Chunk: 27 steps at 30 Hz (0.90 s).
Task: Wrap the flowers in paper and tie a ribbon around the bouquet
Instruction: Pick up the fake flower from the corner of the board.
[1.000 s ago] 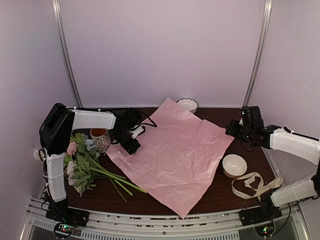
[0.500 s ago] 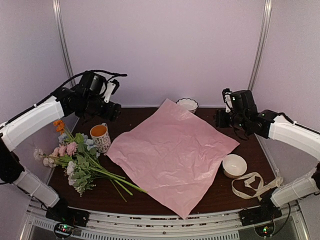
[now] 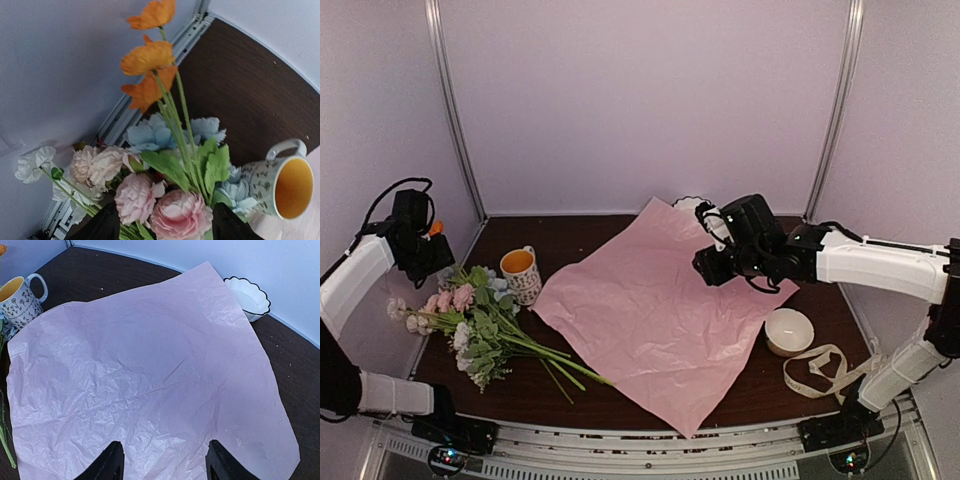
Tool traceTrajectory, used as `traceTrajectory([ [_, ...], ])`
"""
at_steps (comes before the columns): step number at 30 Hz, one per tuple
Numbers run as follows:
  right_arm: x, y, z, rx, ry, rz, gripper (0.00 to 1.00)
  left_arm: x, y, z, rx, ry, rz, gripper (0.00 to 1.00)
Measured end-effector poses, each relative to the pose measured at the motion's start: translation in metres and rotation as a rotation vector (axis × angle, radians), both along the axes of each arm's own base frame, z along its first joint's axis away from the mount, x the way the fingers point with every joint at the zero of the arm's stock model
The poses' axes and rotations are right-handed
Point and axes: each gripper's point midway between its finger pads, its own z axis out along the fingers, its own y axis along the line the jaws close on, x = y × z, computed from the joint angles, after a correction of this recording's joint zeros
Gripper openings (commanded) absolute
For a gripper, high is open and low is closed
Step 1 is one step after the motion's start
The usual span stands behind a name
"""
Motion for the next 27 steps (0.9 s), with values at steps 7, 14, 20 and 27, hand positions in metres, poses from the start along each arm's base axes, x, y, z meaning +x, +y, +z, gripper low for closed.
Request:
traceTrajectory([
  [7, 0.001, -0.003, -0.004, -0.052, -0.011, 0.011, 0.57, 0.033, 0.049, -0.038, -0.058, 0.044, 0.179, 0.59],
  [14, 0.004, -0.004, -0.01, -0.1, -0.013, 0.01, 0.57, 0.061, 0.055, -0.068, -0.111, 0.068, 0.185, 0.59],
  [20, 0.011, 0.001, -0.025, -0.154, 0.016, 0.014, 0.57, 0.079, 0.054, -0.072, -0.127, 0.055, 0.17, 0.56],
  [27, 0.016, 0.004, -0.027, -0.185, 0.021, 0.019, 0.56, 0.078, 0.051, -0.05, -0.094, 0.007, 0.159, 0.43],
])
